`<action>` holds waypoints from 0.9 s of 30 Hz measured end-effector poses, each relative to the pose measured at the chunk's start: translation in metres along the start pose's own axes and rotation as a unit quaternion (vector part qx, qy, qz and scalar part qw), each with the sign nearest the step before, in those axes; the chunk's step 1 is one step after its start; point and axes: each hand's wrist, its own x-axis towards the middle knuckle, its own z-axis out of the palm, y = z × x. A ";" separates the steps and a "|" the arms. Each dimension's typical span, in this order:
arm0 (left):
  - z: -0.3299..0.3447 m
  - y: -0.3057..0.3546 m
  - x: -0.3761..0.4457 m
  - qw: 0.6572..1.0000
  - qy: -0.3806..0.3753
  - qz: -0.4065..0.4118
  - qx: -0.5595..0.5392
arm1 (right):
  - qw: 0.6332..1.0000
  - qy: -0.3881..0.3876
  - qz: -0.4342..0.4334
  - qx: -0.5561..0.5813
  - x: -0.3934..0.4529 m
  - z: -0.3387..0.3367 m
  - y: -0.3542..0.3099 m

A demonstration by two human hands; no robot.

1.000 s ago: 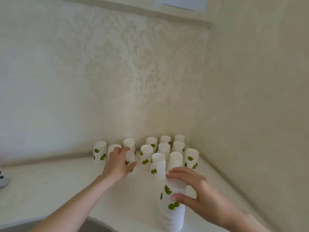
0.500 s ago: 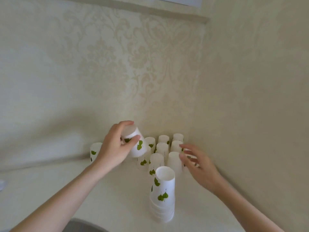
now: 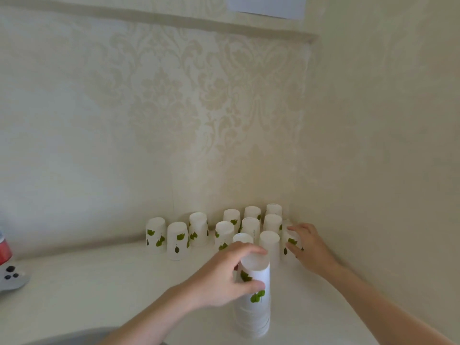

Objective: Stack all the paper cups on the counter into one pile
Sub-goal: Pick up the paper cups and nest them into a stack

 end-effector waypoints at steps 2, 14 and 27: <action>-0.001 -0.004 -0.003 0.998 -0.021 -0.005 -0.058 | 0.999 0.032 0.015 0.015 -0.001 -0.002 -0.001; -0.067 -0.147 0.005 0.933 0.197 -0.279 0.112 | 0.967 0.052 -0.088 0.232 -0.037 -0.090 -0.079; -0.041 -0.185 0.039 0.912 0.274 -0.304 0.033 | 0.961 -0.142 -0.179 0.157 -0.080 -0.052 -0.120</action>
